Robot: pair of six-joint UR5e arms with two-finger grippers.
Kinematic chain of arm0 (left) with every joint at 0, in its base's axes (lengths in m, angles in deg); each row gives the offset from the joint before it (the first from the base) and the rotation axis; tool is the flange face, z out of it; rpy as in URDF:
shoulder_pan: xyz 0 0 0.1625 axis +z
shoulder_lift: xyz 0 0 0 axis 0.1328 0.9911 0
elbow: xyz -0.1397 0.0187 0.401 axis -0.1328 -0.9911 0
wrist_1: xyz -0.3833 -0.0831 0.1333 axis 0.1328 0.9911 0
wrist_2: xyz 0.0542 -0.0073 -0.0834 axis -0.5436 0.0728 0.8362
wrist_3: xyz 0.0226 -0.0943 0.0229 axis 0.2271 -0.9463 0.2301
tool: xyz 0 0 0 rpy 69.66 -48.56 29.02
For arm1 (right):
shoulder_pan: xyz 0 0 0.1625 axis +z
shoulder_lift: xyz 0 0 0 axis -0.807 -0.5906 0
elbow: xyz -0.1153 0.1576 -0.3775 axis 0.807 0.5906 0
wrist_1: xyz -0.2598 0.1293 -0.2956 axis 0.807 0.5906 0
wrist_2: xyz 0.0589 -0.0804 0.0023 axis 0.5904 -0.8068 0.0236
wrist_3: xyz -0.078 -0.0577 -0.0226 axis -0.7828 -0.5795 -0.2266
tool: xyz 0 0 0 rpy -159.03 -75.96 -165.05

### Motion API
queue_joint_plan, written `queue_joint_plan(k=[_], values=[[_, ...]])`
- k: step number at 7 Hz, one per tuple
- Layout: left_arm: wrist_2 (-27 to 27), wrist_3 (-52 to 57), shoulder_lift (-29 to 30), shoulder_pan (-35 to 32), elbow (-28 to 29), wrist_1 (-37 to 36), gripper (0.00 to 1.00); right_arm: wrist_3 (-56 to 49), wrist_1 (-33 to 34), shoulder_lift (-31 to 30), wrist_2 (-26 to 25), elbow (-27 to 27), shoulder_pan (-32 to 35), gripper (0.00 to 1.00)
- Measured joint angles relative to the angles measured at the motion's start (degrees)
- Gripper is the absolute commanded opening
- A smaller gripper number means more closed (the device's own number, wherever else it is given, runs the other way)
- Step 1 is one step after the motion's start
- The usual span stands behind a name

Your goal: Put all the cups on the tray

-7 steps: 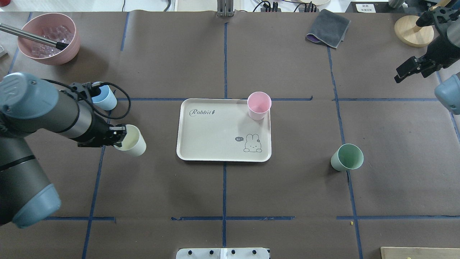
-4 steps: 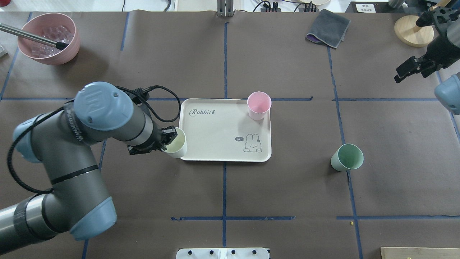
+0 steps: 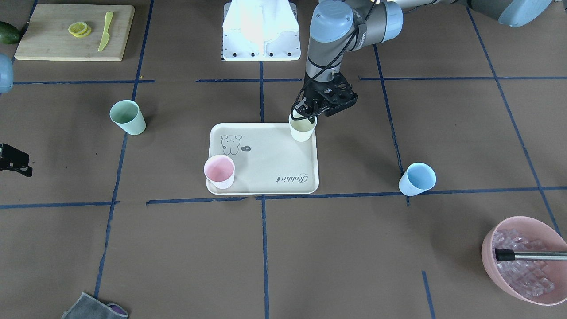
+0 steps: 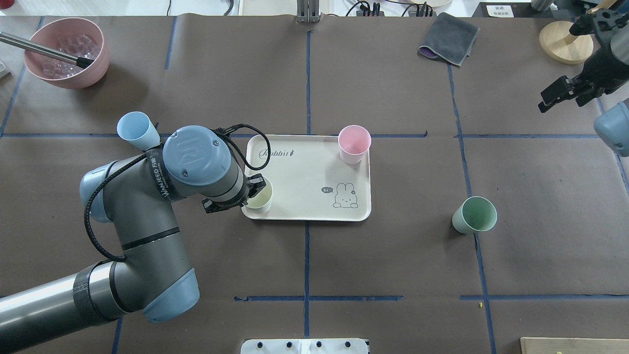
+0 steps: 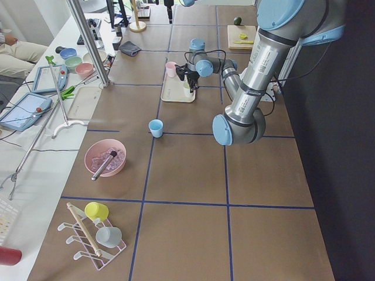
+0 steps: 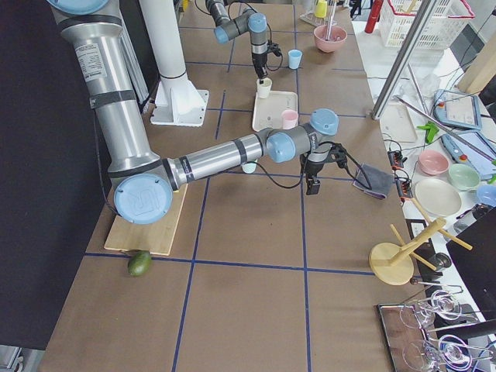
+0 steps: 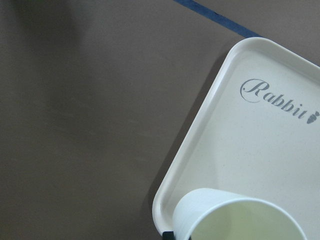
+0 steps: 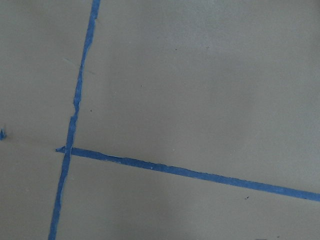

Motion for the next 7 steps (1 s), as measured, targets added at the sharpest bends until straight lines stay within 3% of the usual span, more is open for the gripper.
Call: queue_joint_plan(k=[1, 4, 7], values=[[-0.05, 0.06, 0.08, 0.03, 0.7, 0.51, 0.99, 0.07, 0.0, -0.03, 0.02, -0.18, 0.02, 0.99], [2.03, 4.67, -0.9, -2.94, -2.51, -0.13, 1.0, 3.72, 0.06, -0.94, 0.11, -3.82, -0.22, 0.99], [12.65, 20.05, -9.11, -11.72, -10.41, -1.6, 1.0, 16.24, -0.21, -9.19, -2.15, -16.36, -6.23, 0.99]])
